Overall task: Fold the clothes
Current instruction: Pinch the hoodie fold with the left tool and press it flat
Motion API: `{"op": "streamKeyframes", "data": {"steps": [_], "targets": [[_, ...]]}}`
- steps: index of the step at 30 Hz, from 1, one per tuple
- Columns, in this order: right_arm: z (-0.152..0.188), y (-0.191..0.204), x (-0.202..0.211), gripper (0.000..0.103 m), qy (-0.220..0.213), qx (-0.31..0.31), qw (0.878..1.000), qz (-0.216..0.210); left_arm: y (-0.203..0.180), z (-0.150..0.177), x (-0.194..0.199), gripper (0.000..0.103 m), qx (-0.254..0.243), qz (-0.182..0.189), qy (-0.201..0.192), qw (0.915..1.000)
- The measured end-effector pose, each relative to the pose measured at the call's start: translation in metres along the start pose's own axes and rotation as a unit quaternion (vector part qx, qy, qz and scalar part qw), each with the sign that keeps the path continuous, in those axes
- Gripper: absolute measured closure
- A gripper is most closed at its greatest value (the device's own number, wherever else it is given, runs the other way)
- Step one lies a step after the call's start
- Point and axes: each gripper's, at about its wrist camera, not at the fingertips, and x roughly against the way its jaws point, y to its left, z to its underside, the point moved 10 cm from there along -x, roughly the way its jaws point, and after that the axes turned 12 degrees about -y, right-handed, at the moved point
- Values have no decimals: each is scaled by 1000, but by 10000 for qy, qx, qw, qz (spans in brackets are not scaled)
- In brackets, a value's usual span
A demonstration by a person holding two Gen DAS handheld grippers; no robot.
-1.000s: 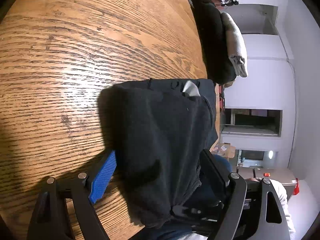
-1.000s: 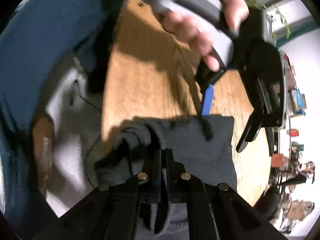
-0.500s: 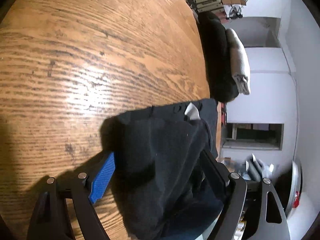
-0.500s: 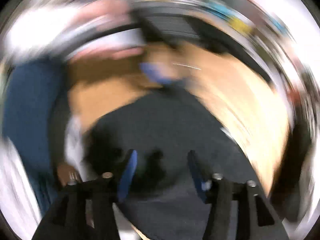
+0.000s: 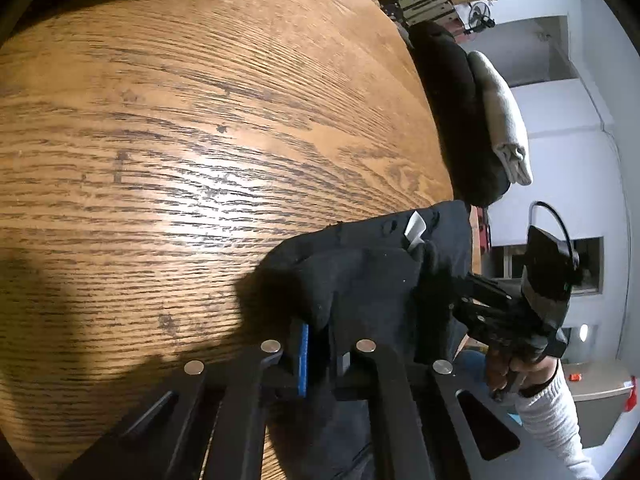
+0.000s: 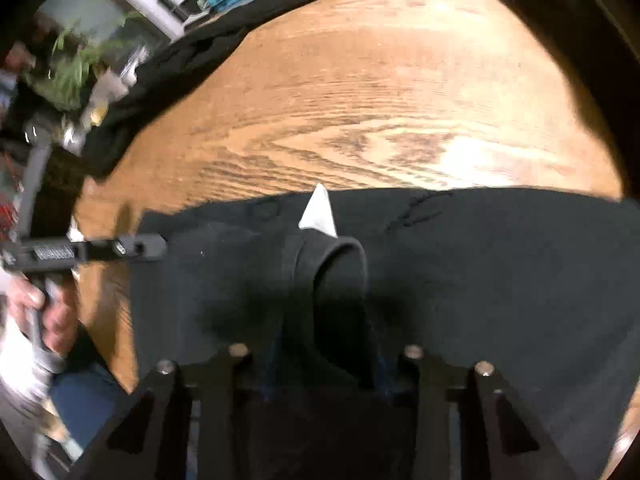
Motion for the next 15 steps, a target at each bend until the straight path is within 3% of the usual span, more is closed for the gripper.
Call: {"op": "streamKeyframes", "data": {"steps": [2, 4, 8, 9, 10, 12, 15], "targets": [[3, -1, 5, 94, -41, 118, 9999, 65, 1, 0, 1, 96, 39, -41, -45, 10000], [-2, 4, 16, 95, -220, 90, 9997, -94, 3, -2, 4, 96, 69, -64, -126, 9999], [-32, 25, 51, 95, -1233, 656, 9898, -295, 1, -13, 14, 96, 264, 171, -293, 9991], [-32, 22, 46, 93, -1188, 701, 9903, -175, 2, -14, 14, 96, 291, 152, -285, 9991], [-31, 18, 40, 89, -1098, 718, 9913, -53, 3, -15, 12, 93, 249, 49, -247, 9994], [-19, 5, 22, 61, -712, 621, 9953, 197, 12, -18, 14, 87, 373, -148, -311, 9987], [-11, -11, 27, 46, -697, 345, 9966, 290, 26, -35, 32, 67, 744, -197, -750, 9942]]}}
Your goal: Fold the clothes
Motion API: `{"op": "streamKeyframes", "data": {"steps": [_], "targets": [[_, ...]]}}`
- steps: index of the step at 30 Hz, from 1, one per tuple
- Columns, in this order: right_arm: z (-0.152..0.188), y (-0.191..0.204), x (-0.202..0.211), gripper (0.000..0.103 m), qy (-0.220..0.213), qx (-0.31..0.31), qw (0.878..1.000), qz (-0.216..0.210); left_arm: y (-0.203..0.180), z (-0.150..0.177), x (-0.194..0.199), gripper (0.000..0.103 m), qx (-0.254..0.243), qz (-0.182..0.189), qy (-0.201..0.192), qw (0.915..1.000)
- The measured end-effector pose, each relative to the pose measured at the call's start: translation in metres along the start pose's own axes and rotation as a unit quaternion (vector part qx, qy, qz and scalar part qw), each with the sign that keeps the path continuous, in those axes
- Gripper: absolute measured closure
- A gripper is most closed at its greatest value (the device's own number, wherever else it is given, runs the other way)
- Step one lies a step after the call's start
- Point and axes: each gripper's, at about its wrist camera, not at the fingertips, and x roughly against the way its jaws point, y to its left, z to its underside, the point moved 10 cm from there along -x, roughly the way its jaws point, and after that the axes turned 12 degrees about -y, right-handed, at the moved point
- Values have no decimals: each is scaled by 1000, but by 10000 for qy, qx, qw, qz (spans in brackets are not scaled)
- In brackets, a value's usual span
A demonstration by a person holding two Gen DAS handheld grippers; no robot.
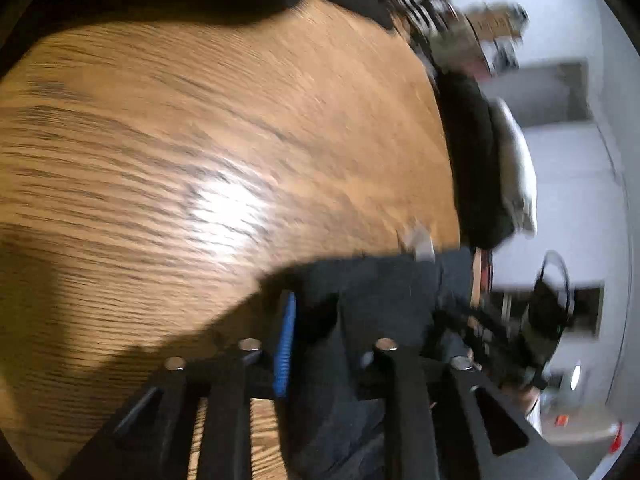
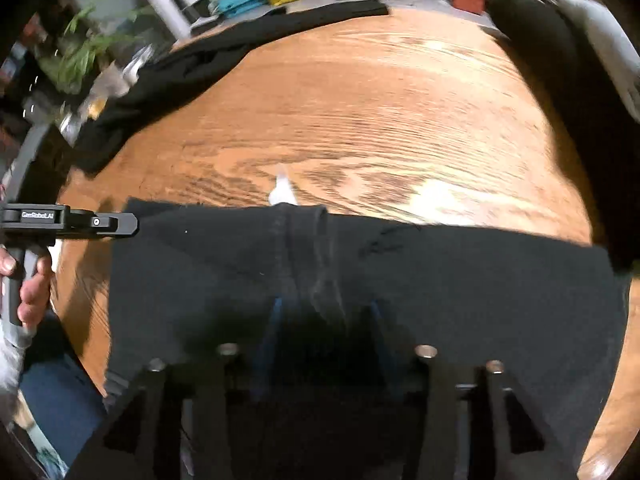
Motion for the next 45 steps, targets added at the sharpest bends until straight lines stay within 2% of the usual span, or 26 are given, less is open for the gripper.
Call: {"op": "streamKeyframes", "data": {"steps": [2, 3, 6, 8, 11, 18, 19, 20, 21, 22, 25, 26, 27, 28, 29, 32, 35, 36, 37, 38, 39, 41, 43, 45], "targets": [[-1, -6, 10, 39, -113, -141, 9998, -9, 3, -13, 11, 42, 127, 63, -238, 9996], [-1, -7, 12, 38, -132, -190, 9997, -18, 4, -18, 14, 40, 168, 102, -297, 9994], [0, -5, 14, 38, -137, -334, 9993, -134, 0, -16, 10, 39, 134, 198, -182, 9995], [-5, -7, 6, 39, -165, -587, 9980, -187, 1, -15, 8, 39, -16, 66, -241, 9997], [-17, -9, -12, 48, -201, -1019, 9943, -234, -2, -4, -3, 39, -254, -29, 78, 9996], [-24, -13, -19, 41, -448, -1817, 9815, -410, -15, 7, -15, 39, -590, -32, 190, 9981], [-25, -14, -17, 40, -576, -1962, 9779, -437, -16, 6, -16, 45, -722, -121, 126, 9972], [-25, -14, -17, 46, -642, -2039, 9756, -499, -14, 4, -14, 64, -837, -301, -13, 9960], [-23, -11, -21, 83, -576, -1982, 9769, -556, -10, 0, -11, 67, -866, -480, -154, 9950], [-19, -10, -26, 103, -505, -1920, 9786, -532, -6, -3, -7, 67, -895, -659, -295, 9934], [-8, -26, -33, 93, -396, -1865, 9816, -57, 9, 1, 13, 65, -767, -995, -490, 9909], [-4, -28, -25, 82, -463, -1941, 9799, -75, 14, 10, 22, 59, -662, -1007, -453, 9917], [0, -30, -15, 54, -551, -2005, 9781, -127, 18, 22, 31, 55, -562, -940, -398, 9932], [6, -25, -4, 43, -648, -2018, 9769, -278, 20, 36, 37, 48, -459, -829, -346, 9949], [16, -17, 6, 38, -656, -1969, 9771, -478, 21, 52, 43, 47, -359, -718, -290, 9963], [49, 14, 21, 40, -371, -2001, 9718, -1188, 23, 85, 55, 45, -212, -600, -296, 9975], [72, 45, 23, 42, -143, -2269, 9557, -1868, 20, 100, 58, 42, -79, -470, -358, 9982], [77, 53, 22, 42, -115, -2272, 9540, -1953, 18, 103, 58, 41, -47, -424, -369, 9984], [81, 57, 19, 45, -71, -2216, 9561, -1918, 16, 106, 58, 41, -16, -377, -380, 9986], [84, 58, 17, 61, -18, -2144, 9595, -1825, 15, 109, 58, 41, 15, -378, -391, 9985], [87, 58, 13, 86, 23, -2072, 9626, -1747, 14, 113, 59, 41, 44, -430, -403, 9983], [90, 56, 12, 89, 30, -1965, 9667, -1639, 13, 119, 61, 41, 97, -484, -392, 9980], [94, 56, 14, 90, 89, -1919, 9676, -1637, 10, 128, 61, 41, 115, -346, -259, 9990], [99, 56, 14, 79, 231, -1901, 9665, -1709, 6, 136, 58, 41, 70, -235, -165, 9996]]}}
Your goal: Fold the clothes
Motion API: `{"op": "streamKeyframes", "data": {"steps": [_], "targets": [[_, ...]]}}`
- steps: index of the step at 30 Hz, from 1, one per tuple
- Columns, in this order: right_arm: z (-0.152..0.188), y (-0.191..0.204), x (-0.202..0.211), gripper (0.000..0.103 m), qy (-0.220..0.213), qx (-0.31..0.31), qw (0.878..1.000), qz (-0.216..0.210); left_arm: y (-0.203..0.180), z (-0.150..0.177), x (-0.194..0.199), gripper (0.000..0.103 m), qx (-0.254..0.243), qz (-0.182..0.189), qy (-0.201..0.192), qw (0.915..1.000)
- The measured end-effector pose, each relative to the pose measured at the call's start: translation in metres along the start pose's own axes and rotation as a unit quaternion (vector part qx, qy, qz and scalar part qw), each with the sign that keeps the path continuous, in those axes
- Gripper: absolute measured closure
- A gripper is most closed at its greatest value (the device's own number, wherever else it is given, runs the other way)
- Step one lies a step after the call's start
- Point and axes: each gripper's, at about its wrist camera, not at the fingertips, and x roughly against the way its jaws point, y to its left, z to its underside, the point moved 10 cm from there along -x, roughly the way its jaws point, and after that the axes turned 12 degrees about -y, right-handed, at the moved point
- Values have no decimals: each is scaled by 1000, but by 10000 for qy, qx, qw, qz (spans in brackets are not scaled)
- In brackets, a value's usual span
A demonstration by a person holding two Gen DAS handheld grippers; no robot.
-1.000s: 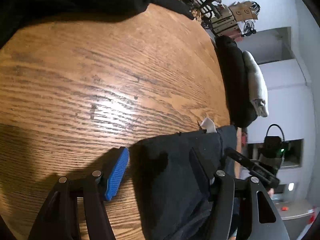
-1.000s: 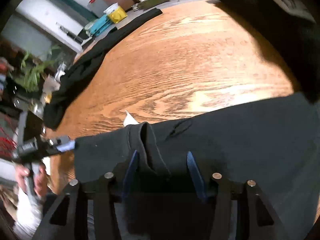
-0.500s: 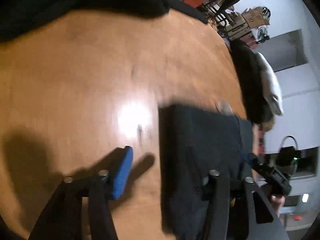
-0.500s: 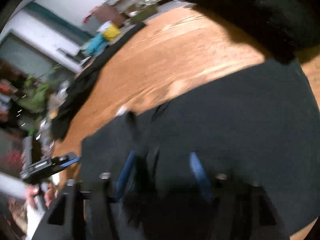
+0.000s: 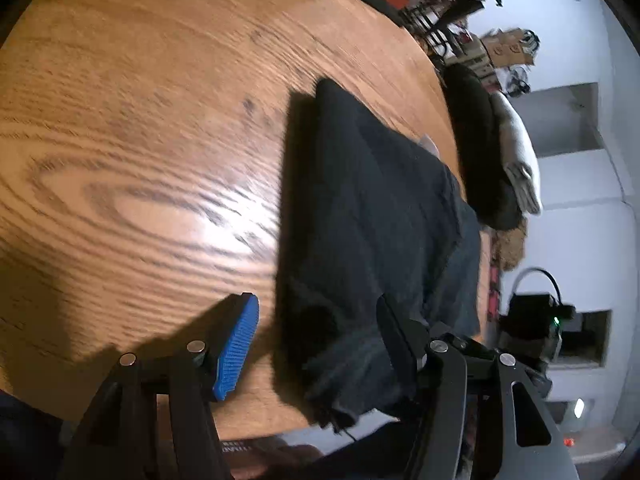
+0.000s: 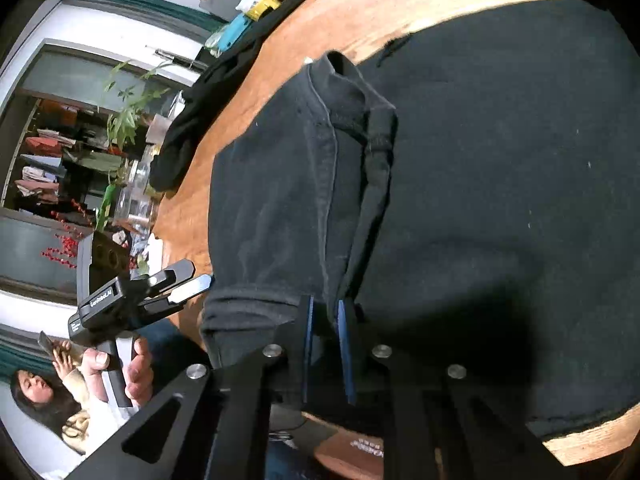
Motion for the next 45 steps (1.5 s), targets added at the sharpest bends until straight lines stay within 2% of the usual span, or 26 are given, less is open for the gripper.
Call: {"op": "streamKeyframes", "data": {"steps": [1, 3, 5, 7, 9, 10, 11, 13, 15, 18, 20, 22, 23, 25, 28, 29, 31, 32, 33, 34, 37, 39, 41, 43, 45], "targets": [[0, -1, -1, 75, 27, -41, 10000, -14, -3, 4, -1, 41, -32, 49, 38, 10000], [-6, -4, 7, 63, -198, -209, 9995, -130, -8, 10, -4, 40, -82, 165, 102, 9998], [-12, -10, 16, 49, -460, -426, 9978, -224, -13, 13, -5, 32, -141, 236, 101, 9996], [-18, -17, 24, 48, -680, -665, 9951, -276, -19, 16, -6, 30, -247, 240, 149, 9993], [-19, -23, 25, 43, -706, -870, 9933, -284, -19, 19, -6, 33, -425, 149, 339, 9984], [-19, -25, 25, 43, -701, -969, 9923, -318, -18, 20, -6, 67, -562, 44, 414, 9975], [-19, -24, 26, 42, -691, -1008, 9919, -359, -15, 19, -4, 87, -641, -47, 472, 9968], [-18, -18, 26, 40, -684, -942, 9922, -449, -8, 13, 1, 87, -630, -112, 550, 9964], [-18, -8, 23, 37, -669, -827, 9929, -523, 0, 9, 11, 87, -515, -1, 575, 9970], [-21, 12, 23, 37, -775, -435, 9944, -565, 12, 6, 19, 76, -200, -4, 617, 9979], [-26, 26, 28, 37, -903, -206, 9933, -694, 25, 0, 19, 48, 103, -244, 432, 9987], [-30, 42, 31, 37, -1000, -9, 9909, -898, 27, -6, 22, 33, 306, -144, 226, 9992], [-31, 48, 30, 37, -1001, 98, 9904, -951, 28, -9, 24, 30, 399, -71, 125, 9991], [-30, 63, 23, 40, -896, 245, 9894, -1115, 29, -15, 28, 30, 579, 87, -58, 9983], [-18, 73, 11, 47, -484, 135, 9877, -1482, 30, -19, 30, 29, 738, 261, -169, 9968], [-13, 72, 4, 50, -317, 58, 9881, -1507, 31, -18, 29, 29, 739, 252, -130, 9969], [-4, 59, -10, 55, -47, -45, 9932, -1161, 36, -17, 31, 29, 710, 269, -22, 9971], [1, 42, -16, 66, 68, -147, 9966, -805, 36, -17, 30, 28, 683, 289, 29, 9972], [5, 25, -19, 93, 146, -272, 9981, -528, 34, -15, 29, 28, 641, 304, 69, 9975], [6, 13, -16, 94, 146, -426, 9979, -474, 32, -12, 30, 28, 601, 311, 84, 9977], [7, 4, -3, 92, 145, -538, 9974, -453, 31, -19, 29, 28, 588, 320, -36, 9978], [7, 9, 7, 67, 81, -517, 9972, -539, 33, -26, 23, 28, 600, 278, -192, 9976], [1, 11, 25, 51, -159, -406, 9980, -453, 32, -25, 22, 28, 579, 322, -199, 9976], [-4, 11, 37, 50, -332, -318, 9983, -371, 30, -23, 21, 28, 531, 367, -192, 9977], [-5, 13, 38, 55, -275, -328, 9984, -373, 26, -18, 18, 28, 479, 392, -199, 9979]]}}
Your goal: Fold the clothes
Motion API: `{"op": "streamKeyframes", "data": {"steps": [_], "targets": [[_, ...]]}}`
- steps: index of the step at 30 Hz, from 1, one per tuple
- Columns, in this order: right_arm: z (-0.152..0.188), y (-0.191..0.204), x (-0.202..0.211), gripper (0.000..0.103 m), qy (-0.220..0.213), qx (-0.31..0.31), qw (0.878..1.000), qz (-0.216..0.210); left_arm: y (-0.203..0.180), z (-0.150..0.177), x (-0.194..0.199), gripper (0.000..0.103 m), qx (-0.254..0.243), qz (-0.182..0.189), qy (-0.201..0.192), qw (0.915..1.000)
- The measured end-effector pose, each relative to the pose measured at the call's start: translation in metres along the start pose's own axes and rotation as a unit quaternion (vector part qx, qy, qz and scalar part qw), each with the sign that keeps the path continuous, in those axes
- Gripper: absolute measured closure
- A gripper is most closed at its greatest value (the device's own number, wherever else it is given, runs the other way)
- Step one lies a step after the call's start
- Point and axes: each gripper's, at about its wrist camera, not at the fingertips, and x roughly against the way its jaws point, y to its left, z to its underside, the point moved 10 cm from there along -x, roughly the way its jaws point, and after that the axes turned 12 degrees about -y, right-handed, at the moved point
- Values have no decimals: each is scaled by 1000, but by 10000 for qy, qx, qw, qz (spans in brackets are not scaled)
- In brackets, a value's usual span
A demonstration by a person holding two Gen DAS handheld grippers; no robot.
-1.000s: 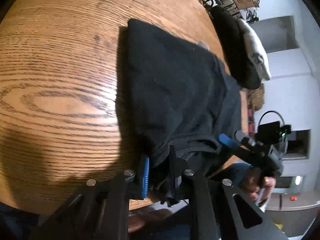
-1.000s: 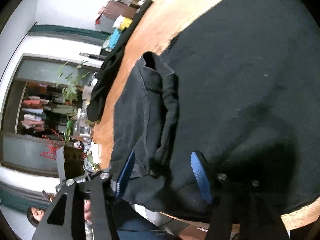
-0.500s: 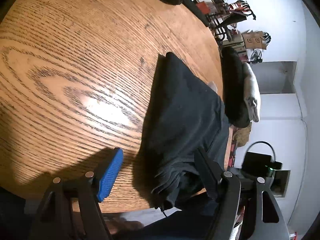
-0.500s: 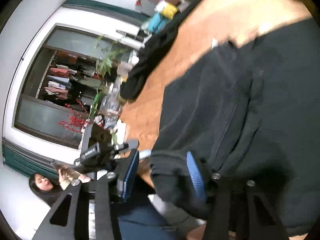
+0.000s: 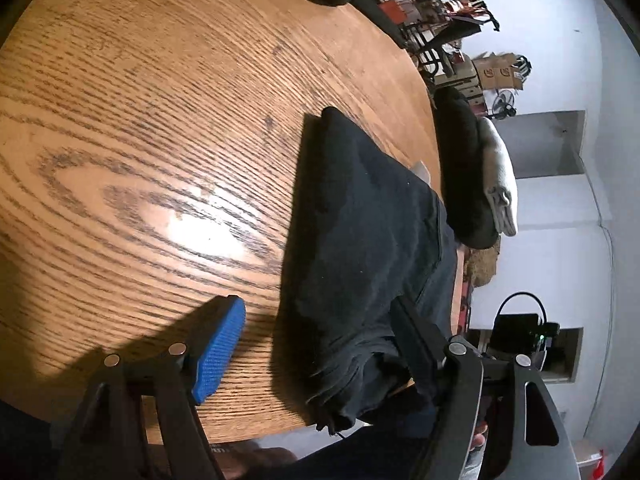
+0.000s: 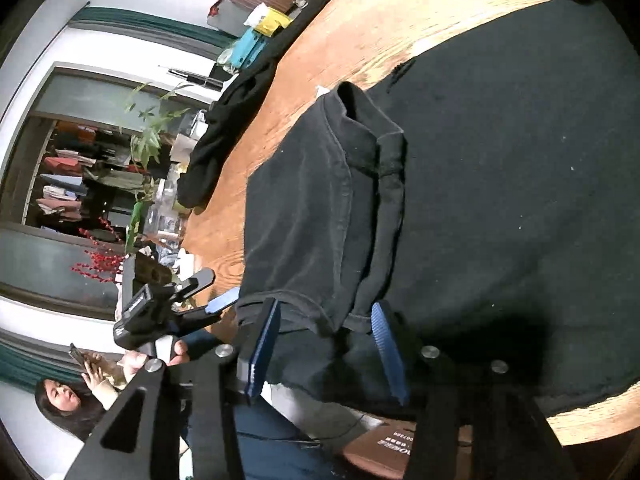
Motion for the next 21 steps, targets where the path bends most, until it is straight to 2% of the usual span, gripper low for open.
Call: {"op": "streamKeyframes", "data": {"steps": [4, 9, 10, 14, 18, 21], "targets": [[-4, 8, -8, 58, 75, 50, 9999, 89, -4, 3, -4, 28, -22, 69, 23, 10000], [-9, 4, -31, 59, 135, 66, 9987, 490, -7, 3, -9, 28, -46, 100, 26, 9999], [-9, 4, -35, 62, 173, 70, 9986, 491, -7, 3, -8, 28, -51, 106, 39, 9999], [-10, 17, -31, 96, 211, -26, 9997, 96, -7, 6, -9, 28, -70, 135, 88, 9998], [-24, 16, -14, 97, 0, 23, 9999, 115, -8, 7, -10, 28, -104, 150, 114, 9998], [-22, 5, -15, 97, 74, 108, 9991, 395, -9, 8, -11, 28, -145, 128, 119, 9997]]}}
